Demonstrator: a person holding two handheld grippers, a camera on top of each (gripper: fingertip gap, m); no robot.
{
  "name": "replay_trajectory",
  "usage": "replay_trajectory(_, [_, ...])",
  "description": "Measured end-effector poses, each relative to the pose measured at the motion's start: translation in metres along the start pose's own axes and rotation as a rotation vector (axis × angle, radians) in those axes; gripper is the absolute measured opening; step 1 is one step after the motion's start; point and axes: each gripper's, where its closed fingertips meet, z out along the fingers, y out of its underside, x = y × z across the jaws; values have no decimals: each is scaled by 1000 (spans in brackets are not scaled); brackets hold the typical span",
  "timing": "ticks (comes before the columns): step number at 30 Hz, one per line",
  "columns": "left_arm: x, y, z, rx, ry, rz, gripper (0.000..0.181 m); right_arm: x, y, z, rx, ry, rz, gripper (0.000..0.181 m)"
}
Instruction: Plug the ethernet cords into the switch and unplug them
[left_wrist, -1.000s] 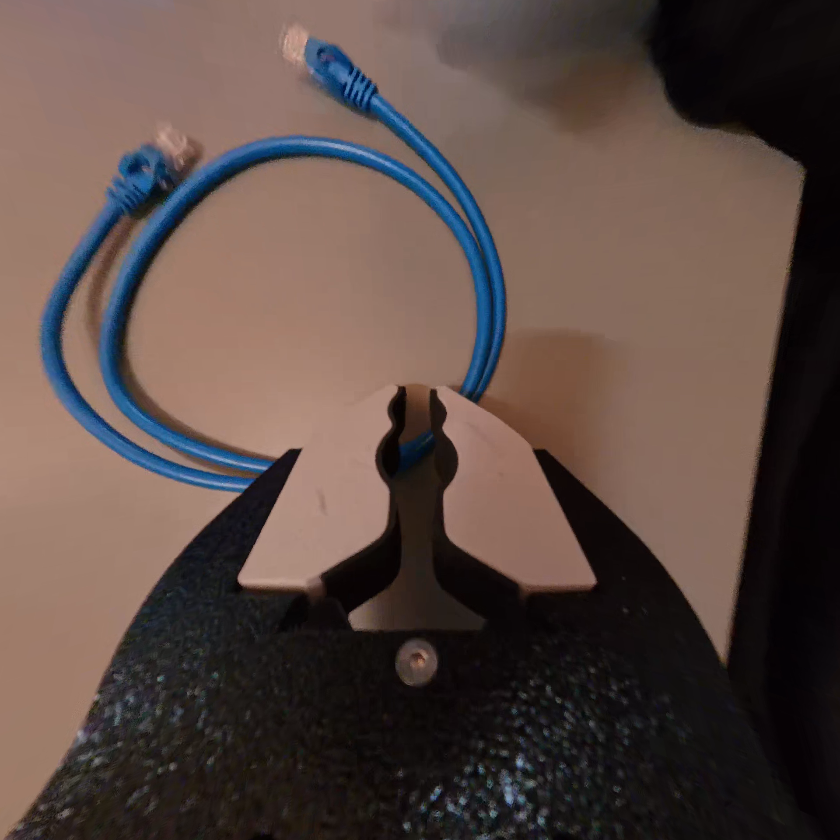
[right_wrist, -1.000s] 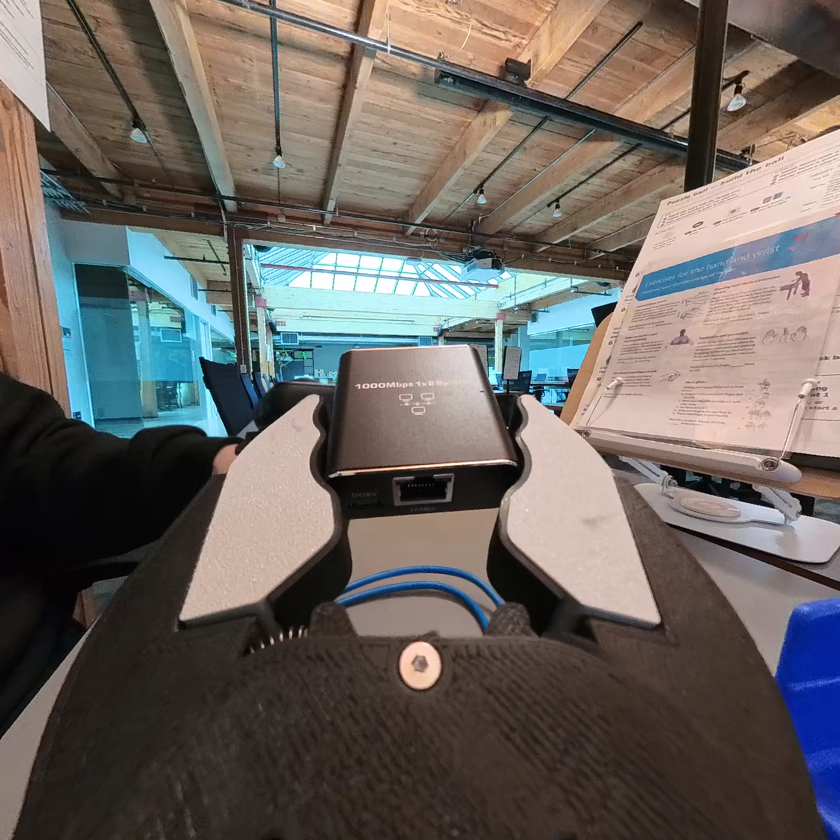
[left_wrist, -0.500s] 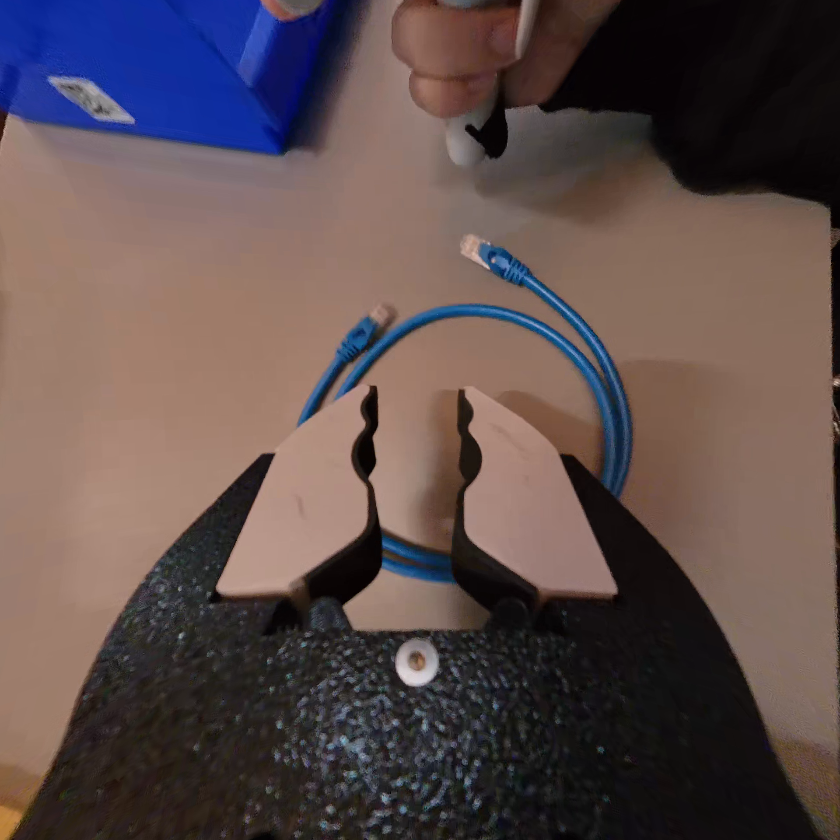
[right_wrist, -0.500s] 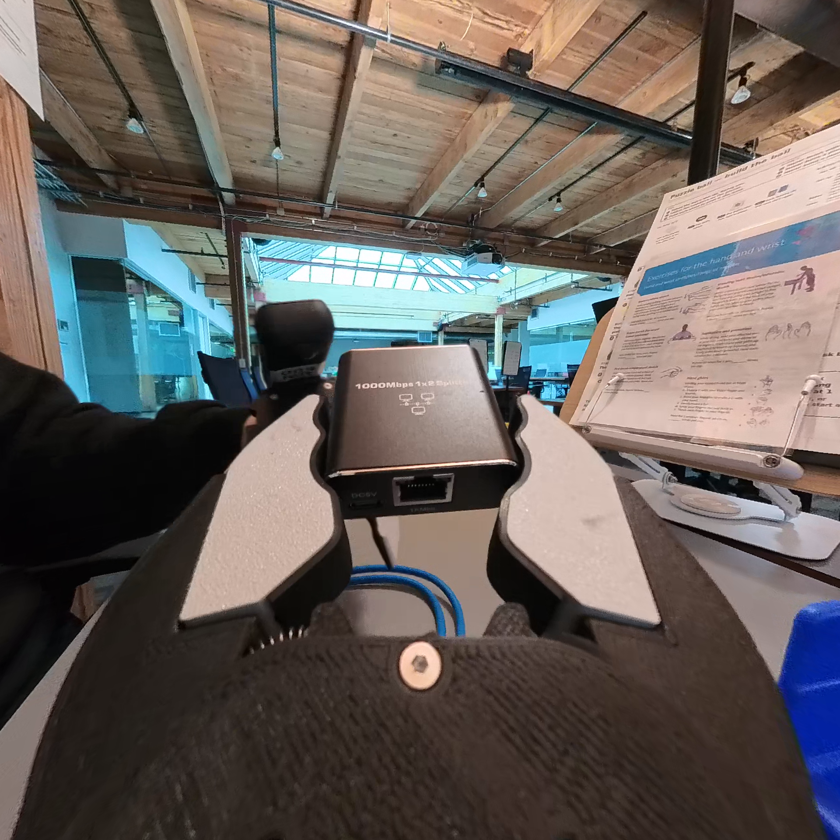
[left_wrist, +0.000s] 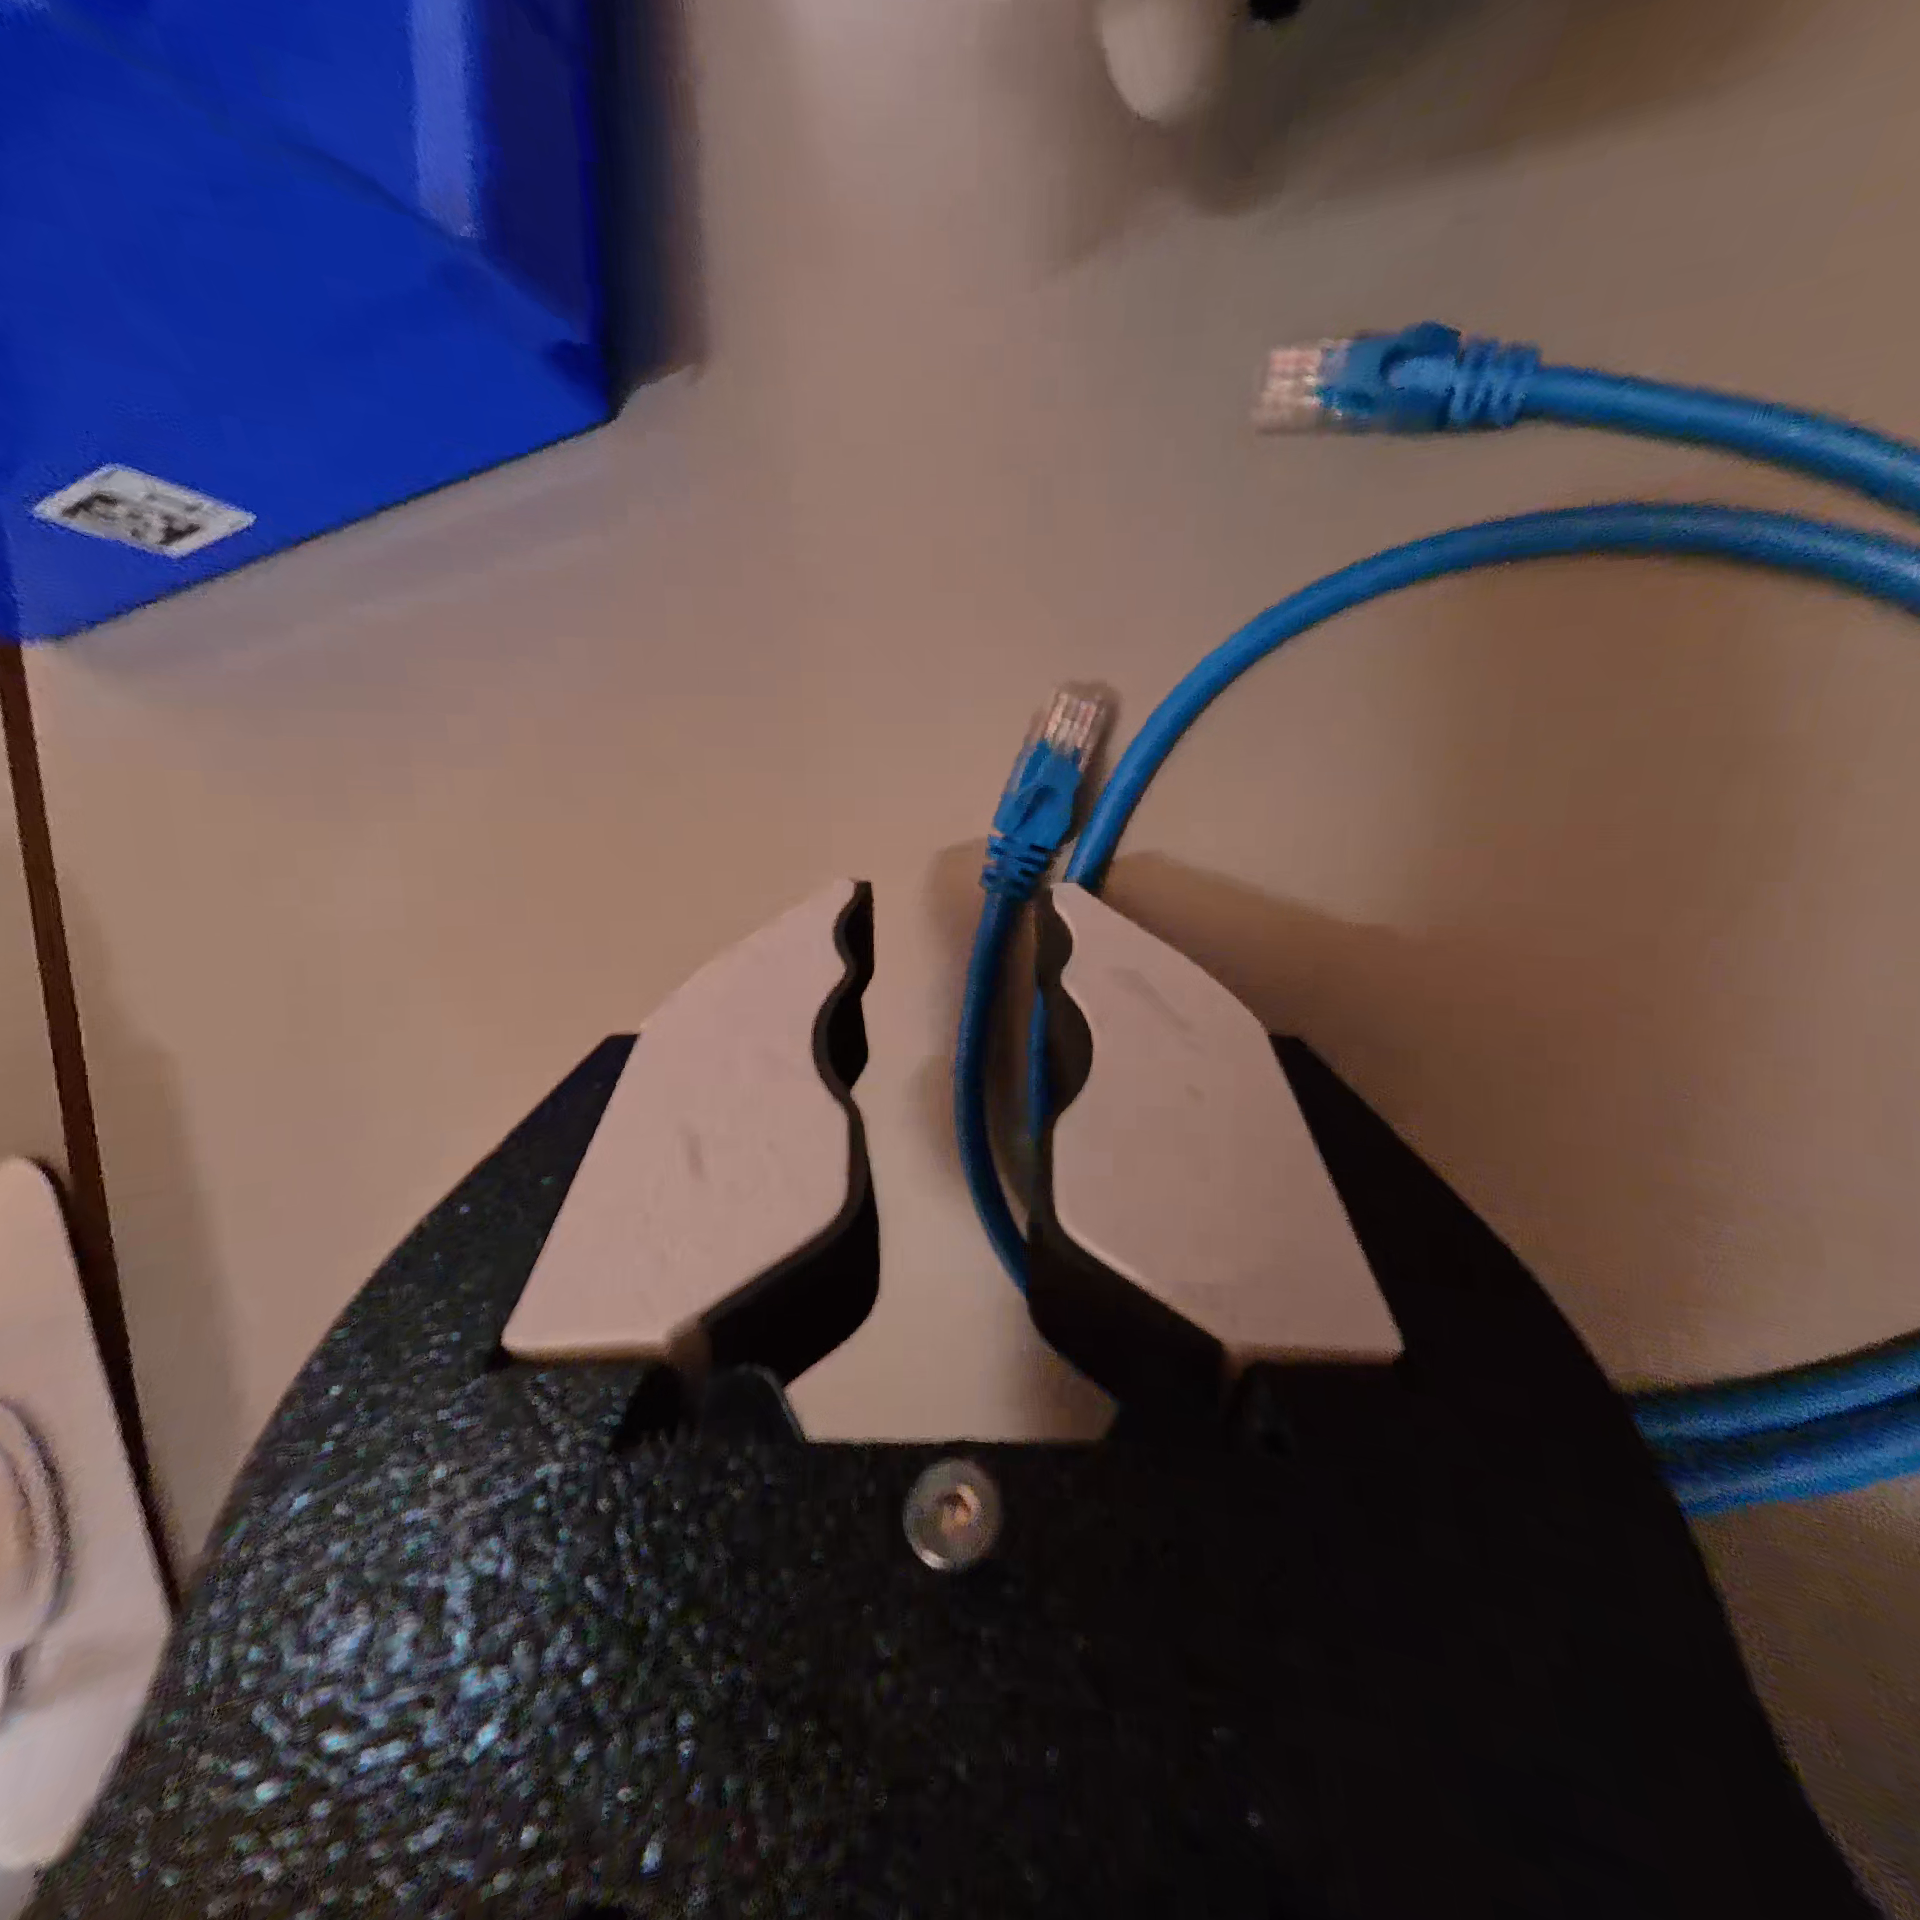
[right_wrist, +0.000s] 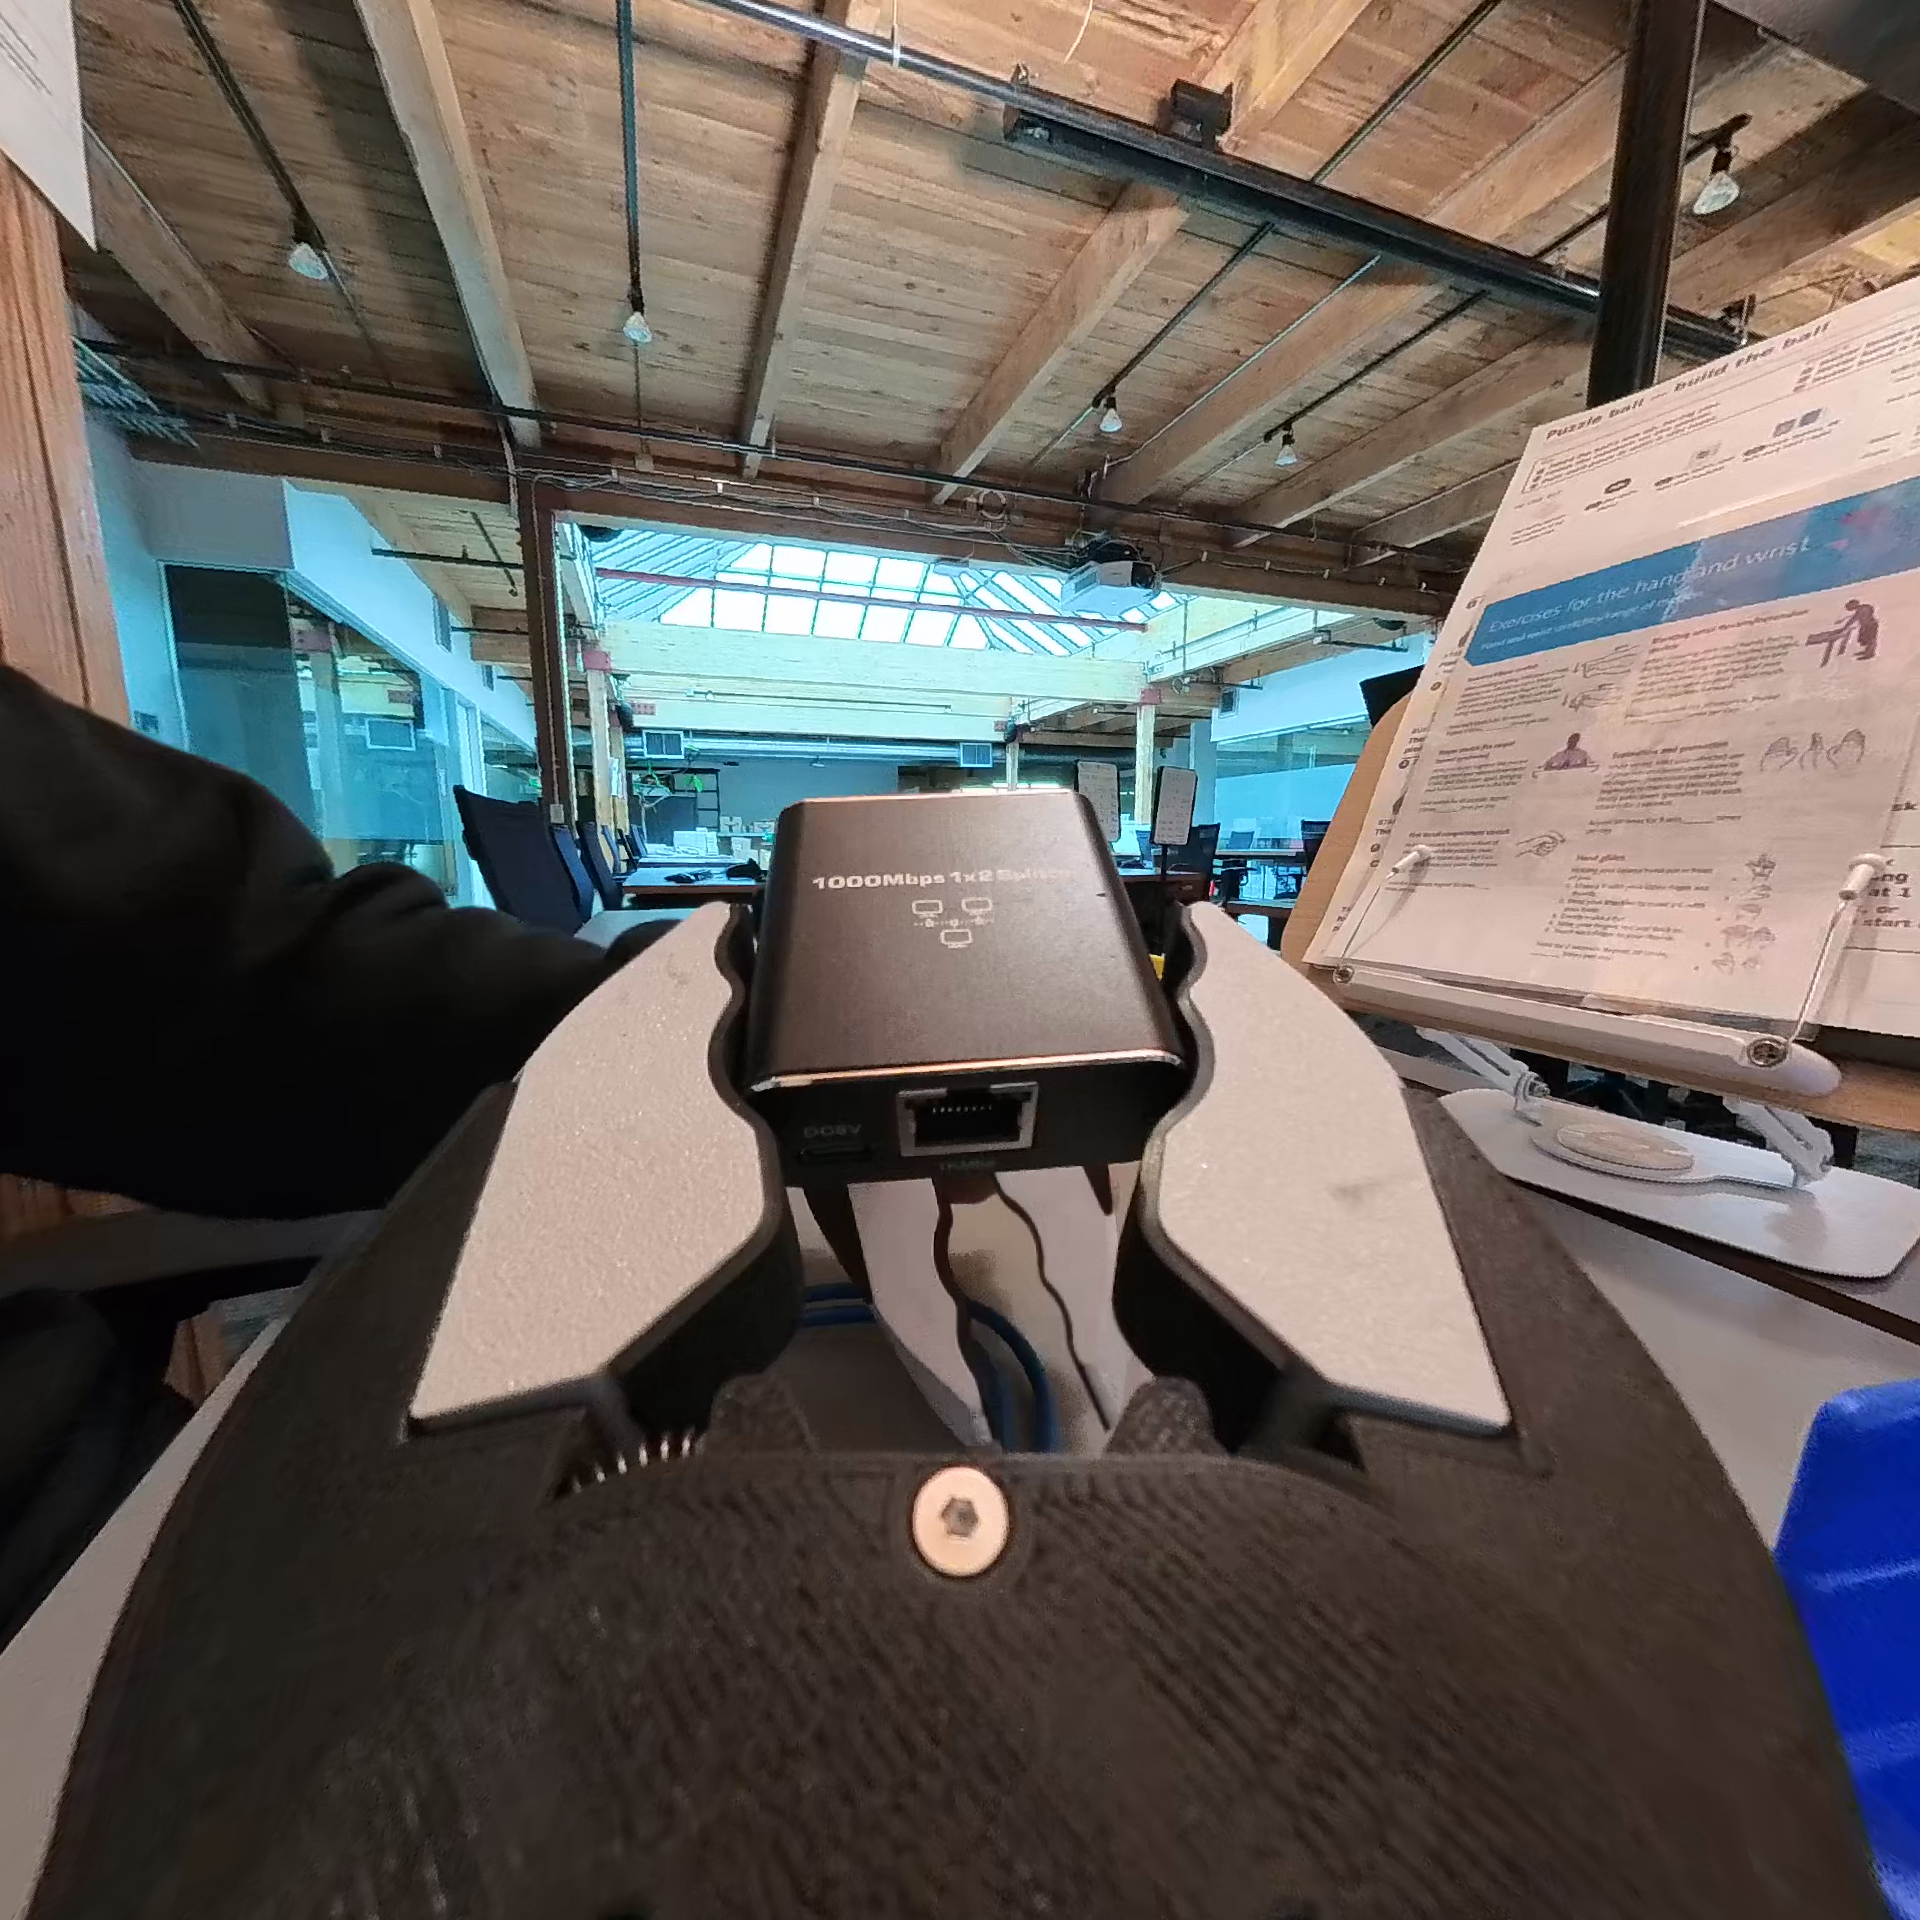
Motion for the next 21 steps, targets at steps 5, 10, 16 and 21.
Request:
replay_trajectory(5, [9, -3, 8, -11, 115, 82, 27, 2, 3, 1, -21, 5, -6, 74])
replay_trajectory(10, [6, -7, 12, 40, 195, 35, 22, 2, 9, 3, -57, 1, -6, 75])
replay_trajectory(16, [-2, -3, 3, 104, 186, -14, 15, 2, 14, 5, -80, -2, -1, 75])
replay_trajectory(21, [5, 1, 8, 80, 193, 39, 17, 3, 16, 5, -88, 1, 1, 75])
